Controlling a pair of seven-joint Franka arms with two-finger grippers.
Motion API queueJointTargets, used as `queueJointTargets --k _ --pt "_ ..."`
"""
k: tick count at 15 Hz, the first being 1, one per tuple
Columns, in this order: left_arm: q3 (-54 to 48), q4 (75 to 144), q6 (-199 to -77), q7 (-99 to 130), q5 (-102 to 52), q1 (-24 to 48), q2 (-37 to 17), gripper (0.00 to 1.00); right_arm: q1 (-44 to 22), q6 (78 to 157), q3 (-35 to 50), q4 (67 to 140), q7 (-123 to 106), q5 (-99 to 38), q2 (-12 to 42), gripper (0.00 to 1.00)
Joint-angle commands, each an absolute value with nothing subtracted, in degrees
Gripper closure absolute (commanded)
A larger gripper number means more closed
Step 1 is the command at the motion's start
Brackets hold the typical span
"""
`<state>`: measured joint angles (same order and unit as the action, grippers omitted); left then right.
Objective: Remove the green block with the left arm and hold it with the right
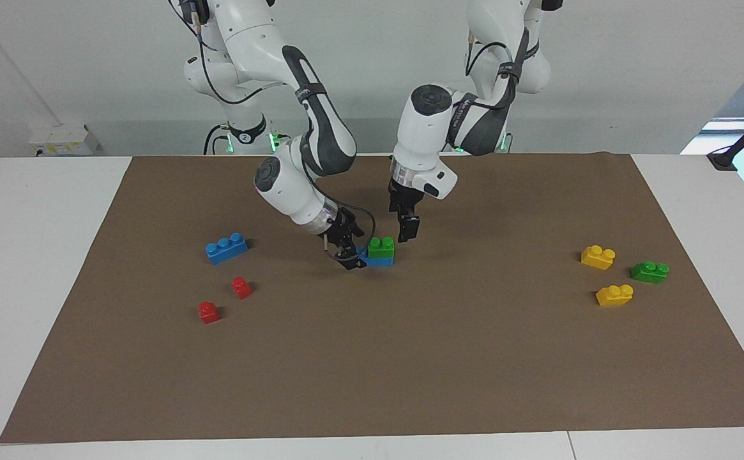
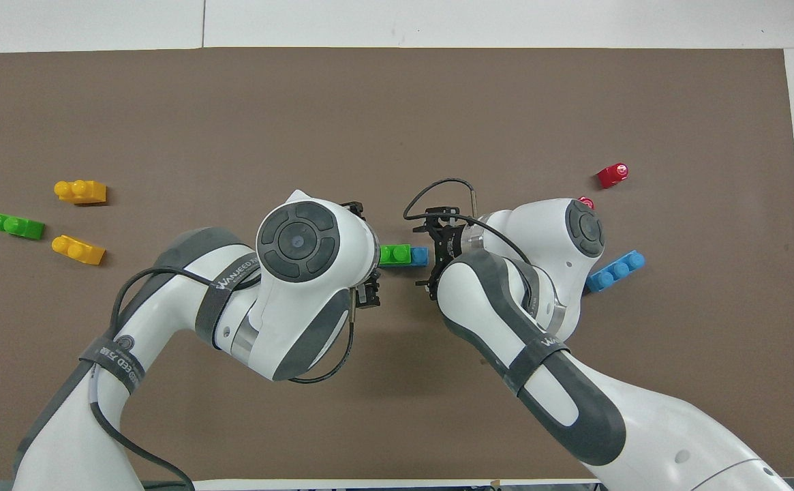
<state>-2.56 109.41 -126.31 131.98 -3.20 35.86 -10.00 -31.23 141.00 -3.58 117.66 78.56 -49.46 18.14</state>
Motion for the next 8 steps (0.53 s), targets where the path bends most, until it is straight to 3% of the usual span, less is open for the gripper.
queueJointTargets --k 1,8 --pt "-1.7 109.6 -128.1 134.8 -1.4 37.9 -11.1 0.0 -32.0 142.9 -3.7 117.5 76.6 -52.1 18.9 0.0" --pt "-1.7 109.5 -129.1 136.1 -0.6 38.8 -12.9 0.0 -32.0 143.8 -3.8 117.9 75.5 -52.6 19.3 0.0"
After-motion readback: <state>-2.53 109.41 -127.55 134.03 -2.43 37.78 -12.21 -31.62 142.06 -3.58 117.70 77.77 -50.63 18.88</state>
